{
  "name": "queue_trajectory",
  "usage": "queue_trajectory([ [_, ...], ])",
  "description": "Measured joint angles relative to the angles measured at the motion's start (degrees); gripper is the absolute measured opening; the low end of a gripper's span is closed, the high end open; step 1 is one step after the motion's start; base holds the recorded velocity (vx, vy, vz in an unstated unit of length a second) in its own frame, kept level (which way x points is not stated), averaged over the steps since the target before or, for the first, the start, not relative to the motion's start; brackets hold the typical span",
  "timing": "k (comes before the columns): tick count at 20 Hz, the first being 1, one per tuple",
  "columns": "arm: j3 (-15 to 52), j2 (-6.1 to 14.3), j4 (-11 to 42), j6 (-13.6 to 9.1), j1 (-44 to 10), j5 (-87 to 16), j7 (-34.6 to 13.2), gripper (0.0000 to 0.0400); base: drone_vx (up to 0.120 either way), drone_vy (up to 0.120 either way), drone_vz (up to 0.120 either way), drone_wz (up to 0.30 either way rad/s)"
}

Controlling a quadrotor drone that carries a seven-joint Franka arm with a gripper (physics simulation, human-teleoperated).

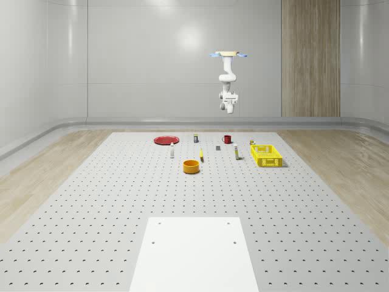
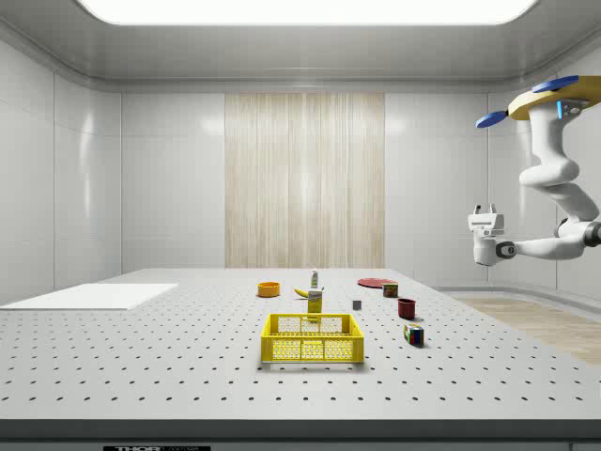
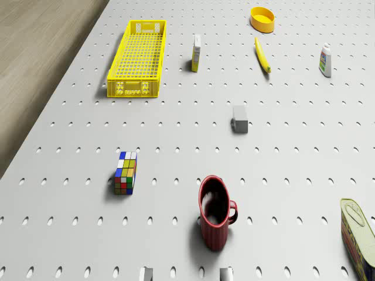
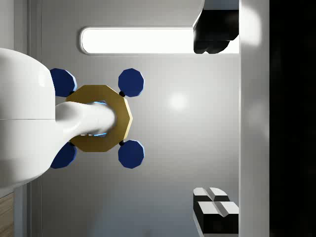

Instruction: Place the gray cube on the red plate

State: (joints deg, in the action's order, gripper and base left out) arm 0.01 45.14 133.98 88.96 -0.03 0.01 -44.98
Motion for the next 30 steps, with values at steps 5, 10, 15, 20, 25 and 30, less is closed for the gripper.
queue_trajectory([
  [5,0.07,-1.06,-6.09,-4.8,-0.13,0.05,0.08,0.04,0.0,0.0,0.0,0.0],
  [10,0.13,-3.06,-11.83,-8.32,-0.23,0.09,0.12,0.04,0.0,0.0,0.0,0.0],
  [15,0.17,-4.36,-15.24,-10.21,-0.29,0.11,0.14,0.04,0.048,-0.072,0.0,0.0],
  [20,0.2,-4.83,-16.57,-10.85,-0.34,0.13,0.16,0.04,0.12,-0.12,0.0,0.0],
  [25,0.22,-4.89,-16.92,-10.92,-0.39,0.14,0.18,0.04,0.12,-0.12,0.0,0.0],
  [30,0.25,-4.8,-16.92,-10.79,-0.42,0.14,0.2,0.04,0.12,-0.12,0.0,0.0],
])
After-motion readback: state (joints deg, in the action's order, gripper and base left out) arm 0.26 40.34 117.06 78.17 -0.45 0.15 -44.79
